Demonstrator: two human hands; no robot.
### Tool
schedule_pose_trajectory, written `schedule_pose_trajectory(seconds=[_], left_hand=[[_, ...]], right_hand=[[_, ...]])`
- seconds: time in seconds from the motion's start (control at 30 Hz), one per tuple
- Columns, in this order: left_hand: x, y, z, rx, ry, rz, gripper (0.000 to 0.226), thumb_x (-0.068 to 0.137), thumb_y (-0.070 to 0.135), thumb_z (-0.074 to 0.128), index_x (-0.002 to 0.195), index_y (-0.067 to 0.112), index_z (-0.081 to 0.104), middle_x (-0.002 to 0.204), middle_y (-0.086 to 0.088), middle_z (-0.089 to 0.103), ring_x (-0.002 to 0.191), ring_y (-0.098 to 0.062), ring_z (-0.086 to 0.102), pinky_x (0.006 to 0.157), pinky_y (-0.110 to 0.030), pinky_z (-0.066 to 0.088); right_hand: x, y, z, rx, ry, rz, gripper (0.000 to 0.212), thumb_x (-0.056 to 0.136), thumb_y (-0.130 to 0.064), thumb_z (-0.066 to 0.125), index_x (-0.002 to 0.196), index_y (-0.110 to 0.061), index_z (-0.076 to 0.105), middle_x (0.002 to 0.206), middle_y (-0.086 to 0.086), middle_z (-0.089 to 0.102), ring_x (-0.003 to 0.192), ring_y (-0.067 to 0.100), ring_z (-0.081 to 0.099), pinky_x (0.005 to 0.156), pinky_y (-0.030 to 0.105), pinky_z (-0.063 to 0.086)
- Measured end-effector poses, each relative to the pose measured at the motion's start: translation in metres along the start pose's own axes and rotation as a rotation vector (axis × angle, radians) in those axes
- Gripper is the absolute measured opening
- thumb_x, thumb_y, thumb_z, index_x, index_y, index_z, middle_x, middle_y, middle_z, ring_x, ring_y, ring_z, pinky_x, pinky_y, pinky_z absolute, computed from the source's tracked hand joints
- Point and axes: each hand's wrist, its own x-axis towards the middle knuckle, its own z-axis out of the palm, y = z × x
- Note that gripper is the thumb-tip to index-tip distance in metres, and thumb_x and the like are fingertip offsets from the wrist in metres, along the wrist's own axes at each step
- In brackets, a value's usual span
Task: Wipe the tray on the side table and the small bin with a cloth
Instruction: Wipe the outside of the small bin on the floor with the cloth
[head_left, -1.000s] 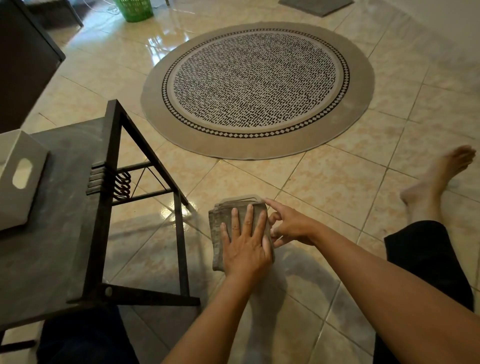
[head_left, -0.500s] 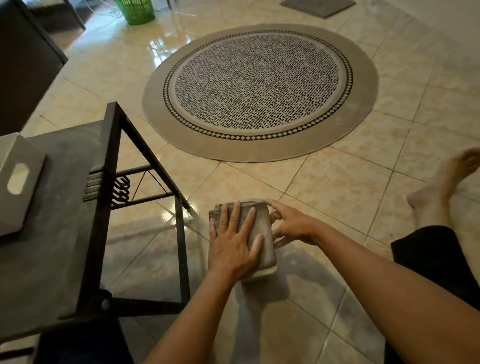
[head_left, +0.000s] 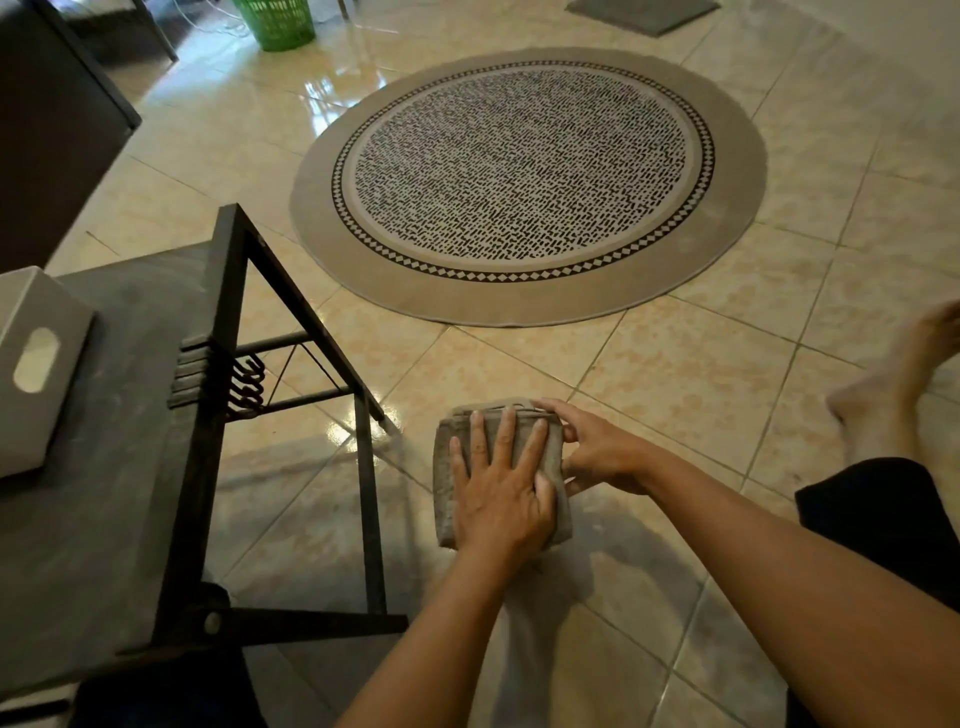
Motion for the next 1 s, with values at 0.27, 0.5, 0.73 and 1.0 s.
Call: schedule_pose_trajectory(seconds=[0.27, 0.5, 0.73, 1.0], left_hand=[[-0.019, -0.017, -0.006, -0.079, 0.022, -0.211, 0.066, 0.097, 0.051, 0.012, 0.148, 0.039, -0.028, 0.158, -0.003, -0.036, 0.141, -0.026, -0.039, 0.118, -0.053, -0.015], [-0.041, 0.022, 0.003, -0.065, -0.048, -0.229, 0.066, 0.091, 0.054, 0.000, 0.137, 0.038, -0.043, 0.148, -0.002, -0.051, 0.135, -0.028, -0.048, 0.112, -0.054, -0.026], [-0.016, 0.001, 0.000, -0.089, -0.007, -0.192, 0.067, 0.084, 0.056, -0.006, 0.139, 0.042, -0.041, 0.153, 0.000, -0.044, 0.138, -0.025, -0.044, 0.115, -0.054, -0.022], [-0.017, -0.025, 0.000, -0.024, 0.042, 0.057, 0.065, 0.096, 0.051, 0.014, 0.150, 0.045, -0.020, 0.160, 0.006, -0.030, 0.146, -0.020, -0.030, 0.116, -0.046, -0.019]], right_hand=[[0.001, 0.006, 0.002, 0.035, 0.042, -0.001, 0.102, 0.081, 0.021, 0.062, 0.149, -0.046, 0.027, 0.097, 0.013, 0.052, 0.077, 0.019, 0.067, 0.064, 0.039, 0.062], [-0.007, 0.026, 0.022, 0.185, 0.247, -0.065, 0.099, 0.078, 0.020, 0.060, 0.149, -0.043, 0.030, 0.092, 0.011, 0.055, 0.067, 0.018, 0.061, 0.057, 0.035, 0.055], [-0.019, 0.038, 0.037, -0.056, 0.524, -0.070, 0.087, 0.087, -0.017, 0.072, 0.152, -0.042, 0.020, 0.108, 0.003, 0.060, 0.088, 0.016, 0.065, 0.070, 0.031, 0.054], [0.021, -0.031, -0.025, -0.735, 0.202, -0.108, 0.058, 0.098, -0.011, 0.050, 0.149, -0.038, 0.038, 0.131, 0.007, 0.053, 0.112, 0.024, 0.053, 0.095, 0.037, 0.047]])
